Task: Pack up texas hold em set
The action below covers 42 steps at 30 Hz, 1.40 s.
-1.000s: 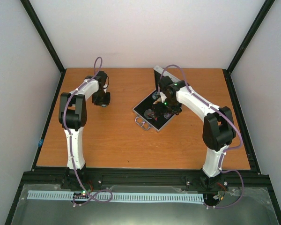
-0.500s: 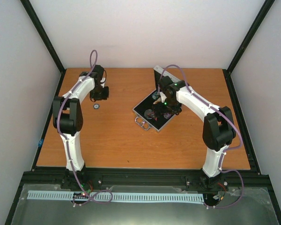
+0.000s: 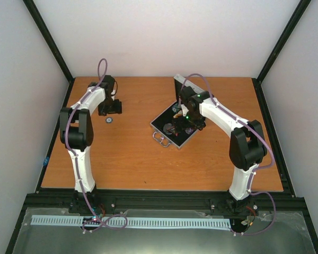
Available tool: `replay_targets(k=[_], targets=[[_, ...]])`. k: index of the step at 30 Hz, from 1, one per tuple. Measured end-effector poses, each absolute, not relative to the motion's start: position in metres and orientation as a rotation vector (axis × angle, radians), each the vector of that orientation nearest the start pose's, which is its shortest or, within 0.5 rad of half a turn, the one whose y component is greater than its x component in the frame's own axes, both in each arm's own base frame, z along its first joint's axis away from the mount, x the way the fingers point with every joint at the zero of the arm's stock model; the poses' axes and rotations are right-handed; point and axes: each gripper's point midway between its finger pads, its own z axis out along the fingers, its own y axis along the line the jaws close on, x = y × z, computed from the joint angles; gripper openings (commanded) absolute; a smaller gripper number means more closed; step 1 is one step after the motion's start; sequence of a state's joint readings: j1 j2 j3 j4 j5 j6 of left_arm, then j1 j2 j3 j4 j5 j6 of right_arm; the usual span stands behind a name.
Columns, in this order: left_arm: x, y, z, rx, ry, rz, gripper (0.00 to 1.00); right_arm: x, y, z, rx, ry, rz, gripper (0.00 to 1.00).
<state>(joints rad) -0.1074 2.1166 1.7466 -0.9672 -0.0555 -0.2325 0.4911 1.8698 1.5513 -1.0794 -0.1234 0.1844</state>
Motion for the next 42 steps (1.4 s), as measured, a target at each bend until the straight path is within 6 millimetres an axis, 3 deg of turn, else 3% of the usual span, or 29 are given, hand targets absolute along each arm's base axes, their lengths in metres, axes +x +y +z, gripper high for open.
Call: replay_targets(k=[7,16,34,42], targets=[[0.447,-0.020,0.044,-0.301,2.956,0.036,0.74,0.332,0.202,0.101,-0.477,2.983,0.256,1.00],[0.443,-0.020,0.019,-0.337,3.007,0.038,0.73,0.332,0.202,0.102,-0.479,2.983,0.257,1.00],[0.446,-0.018,0.019,-0.360,3.007,0.037,0.65,0.328,0.200,0.095,-0.484,2.997,0.250,1.00],[0.448,-0.013,0.018,-0.376,3.002,0.032,0.54,0.328,0.200,0.094,-0.484,2.997,0.251,1.00]])
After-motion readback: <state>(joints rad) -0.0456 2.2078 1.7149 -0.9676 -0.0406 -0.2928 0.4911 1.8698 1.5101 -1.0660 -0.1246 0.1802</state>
